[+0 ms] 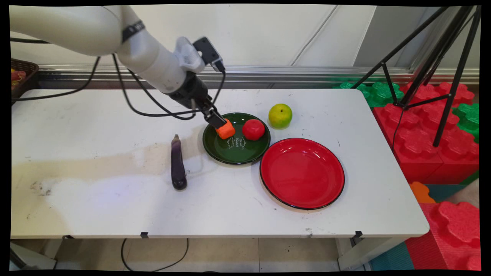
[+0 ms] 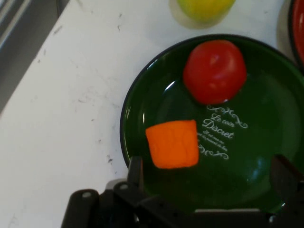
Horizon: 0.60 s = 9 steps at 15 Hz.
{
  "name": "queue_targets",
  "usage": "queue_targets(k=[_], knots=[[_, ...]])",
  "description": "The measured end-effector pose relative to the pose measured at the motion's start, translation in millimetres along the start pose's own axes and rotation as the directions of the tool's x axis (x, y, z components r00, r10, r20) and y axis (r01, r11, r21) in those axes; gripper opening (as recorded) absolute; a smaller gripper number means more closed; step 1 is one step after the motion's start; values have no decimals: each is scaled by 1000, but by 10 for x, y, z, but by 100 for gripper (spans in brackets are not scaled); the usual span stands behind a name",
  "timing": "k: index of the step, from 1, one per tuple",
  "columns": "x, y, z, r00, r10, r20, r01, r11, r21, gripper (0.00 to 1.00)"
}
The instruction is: Pick up the mandarin from the green plate
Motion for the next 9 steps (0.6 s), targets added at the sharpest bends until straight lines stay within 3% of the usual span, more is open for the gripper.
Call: queue_targets(k=[9], knots=[[-13, -58, 734, 994, -48, 95, 49, 999, -6, 100]])
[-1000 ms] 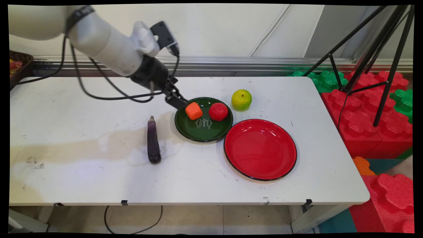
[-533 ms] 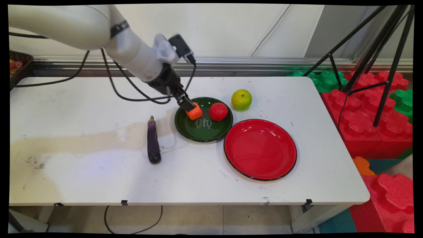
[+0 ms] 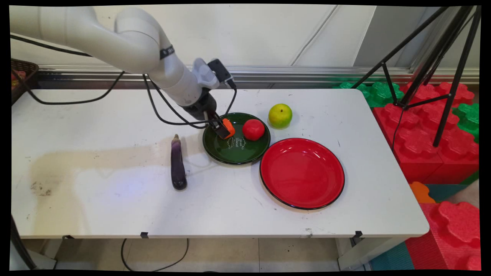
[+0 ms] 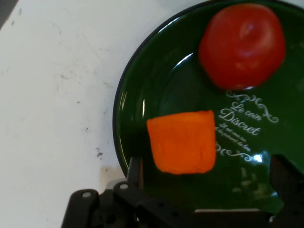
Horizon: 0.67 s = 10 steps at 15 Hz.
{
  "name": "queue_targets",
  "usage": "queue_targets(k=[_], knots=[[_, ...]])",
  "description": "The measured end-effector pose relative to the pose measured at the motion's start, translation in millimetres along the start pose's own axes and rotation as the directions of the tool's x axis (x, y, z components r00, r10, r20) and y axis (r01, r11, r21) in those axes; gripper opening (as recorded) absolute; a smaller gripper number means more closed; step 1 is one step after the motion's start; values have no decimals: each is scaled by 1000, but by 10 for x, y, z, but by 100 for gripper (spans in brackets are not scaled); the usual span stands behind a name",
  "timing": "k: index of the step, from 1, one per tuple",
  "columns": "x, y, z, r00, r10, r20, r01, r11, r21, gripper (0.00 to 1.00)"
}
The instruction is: Pick up the mandarin from the green plate
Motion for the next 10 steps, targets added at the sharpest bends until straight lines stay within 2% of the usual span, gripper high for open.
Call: queue_targets(k=[10], knots=[[10, -74, 444, 999, -26, 30, 26, 1000, 3, 100]])
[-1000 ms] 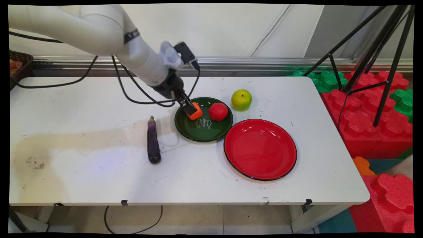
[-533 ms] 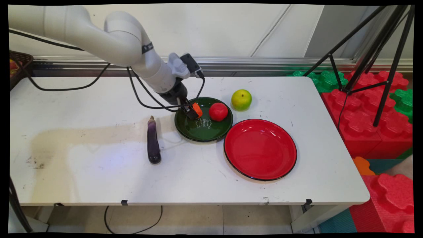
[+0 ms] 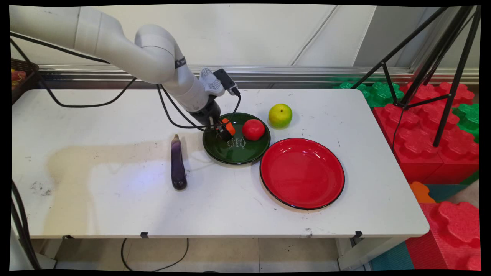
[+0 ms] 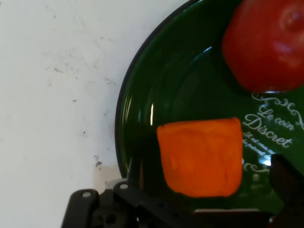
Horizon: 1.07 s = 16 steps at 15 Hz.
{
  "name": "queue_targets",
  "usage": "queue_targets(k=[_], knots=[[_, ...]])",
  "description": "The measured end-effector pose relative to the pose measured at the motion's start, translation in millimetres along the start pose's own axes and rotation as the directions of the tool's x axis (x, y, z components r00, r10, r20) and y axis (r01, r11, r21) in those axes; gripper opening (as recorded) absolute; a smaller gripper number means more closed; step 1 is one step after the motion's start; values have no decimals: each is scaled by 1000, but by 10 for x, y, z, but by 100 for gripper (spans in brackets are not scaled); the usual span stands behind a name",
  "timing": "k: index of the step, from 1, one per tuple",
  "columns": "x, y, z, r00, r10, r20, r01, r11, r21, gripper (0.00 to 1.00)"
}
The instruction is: Pick up the mandarin from the green plate, then place the picked object on the red plate
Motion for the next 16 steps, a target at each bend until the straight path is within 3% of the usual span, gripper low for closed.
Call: queue_targets(k=[8, 9, 16], knots=[[4, -32, 110, 1000, -28, -1, 28, 1000, 8, 100], [0, -33, 101, 1000, -30, -3, 30, 999, 9, 0], [-98, -11, -76, 999, -42, -33, 43, 999, 28, 0]])
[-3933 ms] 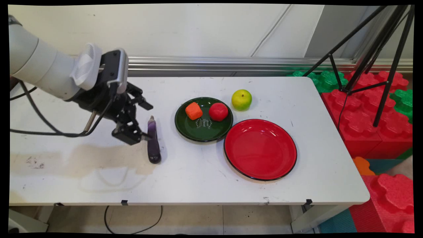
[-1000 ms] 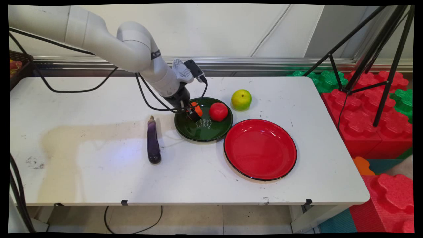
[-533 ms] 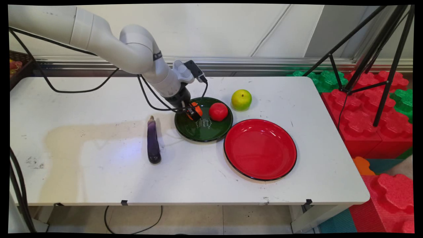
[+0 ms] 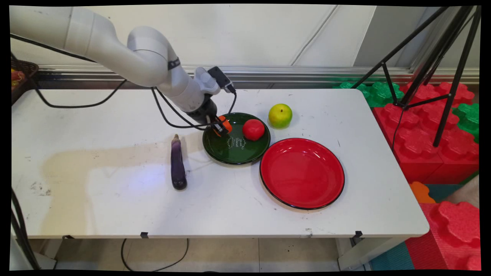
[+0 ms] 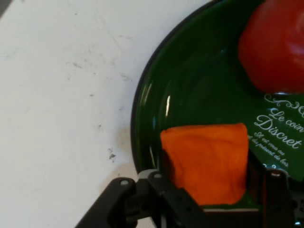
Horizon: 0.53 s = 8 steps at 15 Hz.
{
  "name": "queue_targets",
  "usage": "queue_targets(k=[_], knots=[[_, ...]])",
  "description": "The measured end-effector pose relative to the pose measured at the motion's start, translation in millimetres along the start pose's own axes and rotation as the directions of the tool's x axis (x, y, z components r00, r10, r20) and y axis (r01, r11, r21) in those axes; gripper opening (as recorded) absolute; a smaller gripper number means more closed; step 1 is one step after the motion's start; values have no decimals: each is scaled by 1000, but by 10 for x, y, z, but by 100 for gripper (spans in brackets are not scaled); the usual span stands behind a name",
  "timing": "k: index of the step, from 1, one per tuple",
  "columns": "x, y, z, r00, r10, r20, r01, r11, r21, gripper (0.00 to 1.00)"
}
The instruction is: Place the picked object on the red plate
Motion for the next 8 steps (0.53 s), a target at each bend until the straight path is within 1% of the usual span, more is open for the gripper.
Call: queue_targets(k=[4, 6, 8], knots=[[-51, -12, -275, 998, 28, -48, -27, 999, 27, 0], [-69, -10, -416, 996, 59, -67, -56, 998, 40, 0], [-100, 10, -620, 989, 112, -92, -107, 993, 54, 0]])
